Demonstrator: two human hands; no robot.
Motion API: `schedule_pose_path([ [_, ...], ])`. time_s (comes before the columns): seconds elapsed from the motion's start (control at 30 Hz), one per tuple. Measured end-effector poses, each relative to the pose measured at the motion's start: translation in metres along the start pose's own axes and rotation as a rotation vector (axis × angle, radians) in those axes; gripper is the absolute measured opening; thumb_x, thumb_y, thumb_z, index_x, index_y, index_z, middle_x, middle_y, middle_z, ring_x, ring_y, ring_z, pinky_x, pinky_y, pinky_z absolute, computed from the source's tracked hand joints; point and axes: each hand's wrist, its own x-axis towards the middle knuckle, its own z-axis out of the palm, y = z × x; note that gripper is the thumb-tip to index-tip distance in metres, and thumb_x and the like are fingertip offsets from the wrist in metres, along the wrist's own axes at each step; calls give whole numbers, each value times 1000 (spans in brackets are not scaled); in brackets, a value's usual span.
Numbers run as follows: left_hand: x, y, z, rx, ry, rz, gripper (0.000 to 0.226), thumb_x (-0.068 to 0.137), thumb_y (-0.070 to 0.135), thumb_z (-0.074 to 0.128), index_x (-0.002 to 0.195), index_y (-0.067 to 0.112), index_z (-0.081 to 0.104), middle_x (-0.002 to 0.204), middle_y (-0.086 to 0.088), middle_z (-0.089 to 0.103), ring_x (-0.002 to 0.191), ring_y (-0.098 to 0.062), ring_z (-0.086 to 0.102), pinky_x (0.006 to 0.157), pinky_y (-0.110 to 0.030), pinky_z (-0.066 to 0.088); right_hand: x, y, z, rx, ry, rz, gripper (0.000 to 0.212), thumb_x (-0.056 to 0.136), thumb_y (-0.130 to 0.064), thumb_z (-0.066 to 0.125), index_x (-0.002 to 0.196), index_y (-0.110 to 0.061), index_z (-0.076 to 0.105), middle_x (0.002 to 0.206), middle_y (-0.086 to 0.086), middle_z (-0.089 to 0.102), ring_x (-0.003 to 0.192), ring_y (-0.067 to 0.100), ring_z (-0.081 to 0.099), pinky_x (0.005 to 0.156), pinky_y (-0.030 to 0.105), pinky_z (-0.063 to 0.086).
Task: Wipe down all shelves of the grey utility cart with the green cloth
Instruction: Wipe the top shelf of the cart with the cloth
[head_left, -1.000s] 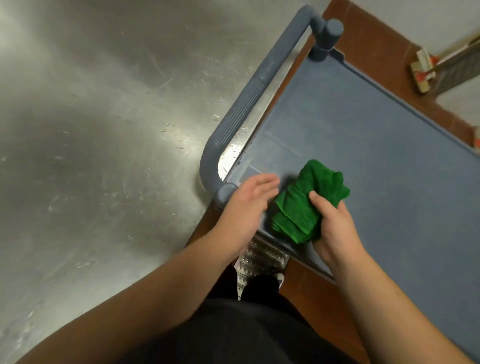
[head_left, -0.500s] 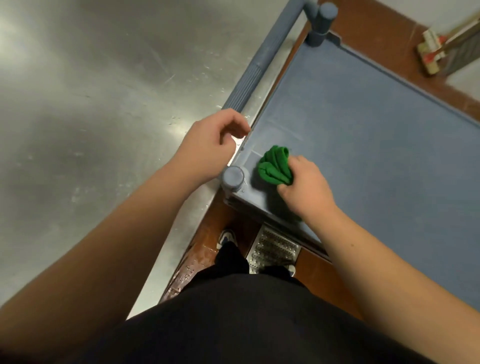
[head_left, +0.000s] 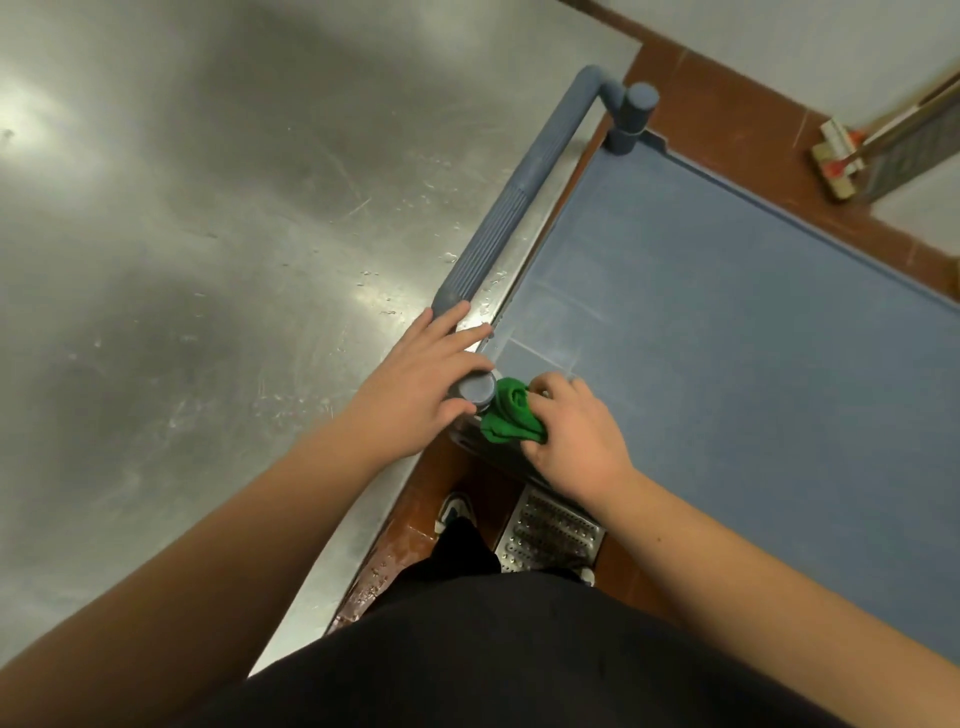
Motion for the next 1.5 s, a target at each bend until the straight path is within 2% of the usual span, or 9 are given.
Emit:
schedule_pose_path([
  [0.2,1,2,3,-75,49,-46,57,77,24,76,129,22,54,151,4,39,148,-17,11,120,-35,0,6,2,-12,89,-142,-34,32,82,-24,62,113,-17,63,133,-5,46,109,24,43,95,41,40],
  [0.57,-6,15,7,138,11,-113,71,81,31,71,143,27,35,158,4,24,150,-16,6,122,-39,8,15,0,-45,-206,-392,-8,50,84,-13,47,127,-38,57,126,-6,49,113,26,42,90,45,39],
  [0.73,-4,20,5,93,34,-64,68,78,15,65,140,28,40,156,1,31,149,-21,9,122,-43,7,-11,45,-57,707,-19,581,33,77,4,54,98,-19,66,97,15,70,90,34,66,78,38,54],
  [0.8,-6,22,3,21,46,-43,61,79,8,60,136,27,47,154,3,34,149,-19,10,122,-42,8,-19,55,-59,790,105,615,30,77,5,54,96,-17,63,92,17,69,82,33,66,73,38,54],
  [0.97,2,40,5,-160,145,-19,50,80,-2,51,124,20,57,138,4,53,142,-13,30,118,-26,20,-28,37,-40,420,86,241,39,74,6,56,105,-13,68,100,8,68,92,25,56,74,25,34],
  [1.1,13,60,13,-184,86,3,51,77,-4,50,123,17,58,129,2,58,136,-15,38,116,-18,18,-41,36,-22,156,-40,2,38,76,-9,57,110,-26,64,105,1,69,96,30,53,82,36,41],
  [1.3,31,87,32,-144,22,17,52,78,-2,50,126,18,56,130,1,58,138,-16,36,115,-27,25,-90,84,-36,90,-149,99,26,81,-15,52,101,-30,59,95,-3,65,105,25,51,78,33,33],
  [1.43,44,110,52,-120,-80,-17,48,80,1,51,124,18,57,131,-4,58,136,-18,40,116,-32,28,-137,132,-45,132,-190,222,38,85,-15,53,118,-33,59,74,-13,37,106,27,53,89,34,41],
  [1.5,50,129,63,-111,-113,-29,48,80,2,51,126,17,57,132,-6,57,135,-20,40,115,-30,26,-157,156,-44,165,-183,269,38,86,-18,55,120,-33,58,78,-12,43,107,27,54,91,36,42],
])
